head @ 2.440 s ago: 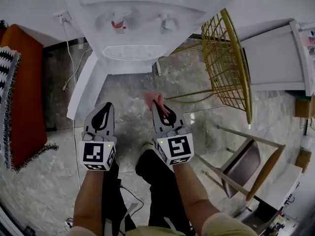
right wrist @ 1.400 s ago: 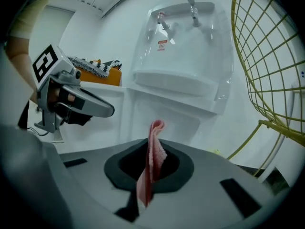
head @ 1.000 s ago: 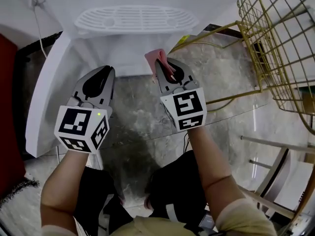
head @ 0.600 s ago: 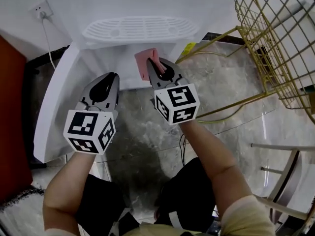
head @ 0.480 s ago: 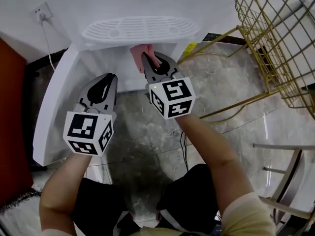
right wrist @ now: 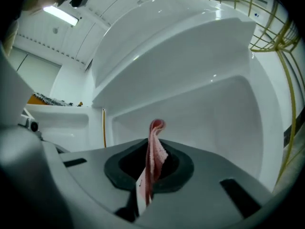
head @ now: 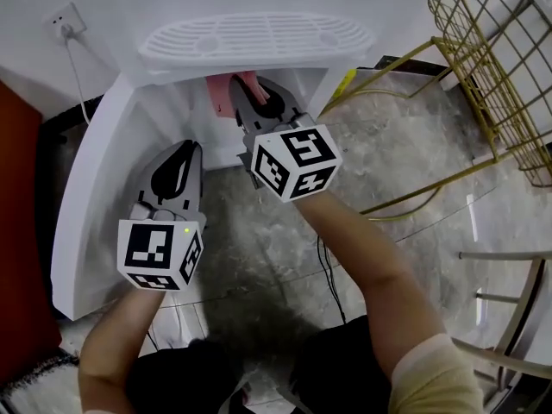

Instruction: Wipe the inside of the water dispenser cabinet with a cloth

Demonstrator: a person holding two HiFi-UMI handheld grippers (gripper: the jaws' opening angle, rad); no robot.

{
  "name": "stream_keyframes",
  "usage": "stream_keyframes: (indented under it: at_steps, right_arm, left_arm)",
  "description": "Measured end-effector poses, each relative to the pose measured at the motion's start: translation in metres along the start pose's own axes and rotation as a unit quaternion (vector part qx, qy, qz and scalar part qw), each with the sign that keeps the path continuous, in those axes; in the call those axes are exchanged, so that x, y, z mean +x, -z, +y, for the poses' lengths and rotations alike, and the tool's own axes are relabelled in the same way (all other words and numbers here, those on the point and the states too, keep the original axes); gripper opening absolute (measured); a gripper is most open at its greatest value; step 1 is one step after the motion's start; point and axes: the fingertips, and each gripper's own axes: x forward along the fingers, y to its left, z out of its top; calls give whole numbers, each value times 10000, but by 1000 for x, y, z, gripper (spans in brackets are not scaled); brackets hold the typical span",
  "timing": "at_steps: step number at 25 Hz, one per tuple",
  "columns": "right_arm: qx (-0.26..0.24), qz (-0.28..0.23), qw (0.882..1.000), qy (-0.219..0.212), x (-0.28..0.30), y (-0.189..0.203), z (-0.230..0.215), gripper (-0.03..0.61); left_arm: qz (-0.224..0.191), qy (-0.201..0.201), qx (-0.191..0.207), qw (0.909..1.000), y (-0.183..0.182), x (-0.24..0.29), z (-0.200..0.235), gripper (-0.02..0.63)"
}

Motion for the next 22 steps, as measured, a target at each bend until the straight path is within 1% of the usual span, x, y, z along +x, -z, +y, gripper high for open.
stream_keyframes:
  at_steps: [3, 7, 9, 13, 16, 19, 22]
  right_arm:
    - [337, -249, 9991, -105, 9, 0, 0, 29]
    - [682, -427, 9964, -279, 18, 0, 7, 29]
    - [693, -550, 9948, -503, 24, -8, 17, 29]
    - [718, -732, 9888, -1084, 34, -19, 36, 29]
    - [864, -716, 9850, -1311, 43, -17, 41, 29]
    - [1001, -617, 9831, -1404, 49, -9, 44, 28]
    - [1015, -448, 9826, -1487, 53, 2, 48, 28]
  left_arm:
    - [-189, -54, -144, 9997, -1, 0, 4, 18]
    - [-368, -128, -252, 9989, 0, -1, 6, 18]
    - [-429, -173, -324, 9984, 1, -1, 9, 18]
    - [-554, -245, -462, 9971, -2, -3, 17, 18]
    - [-570, -212, -551, 9966, -1, -3, 16, 18]
    - [-520, -198, -539, 9970, 0, -4, 15, 18]
    - [-537, -192, -532, 9970, 2, -5, 17, 18]
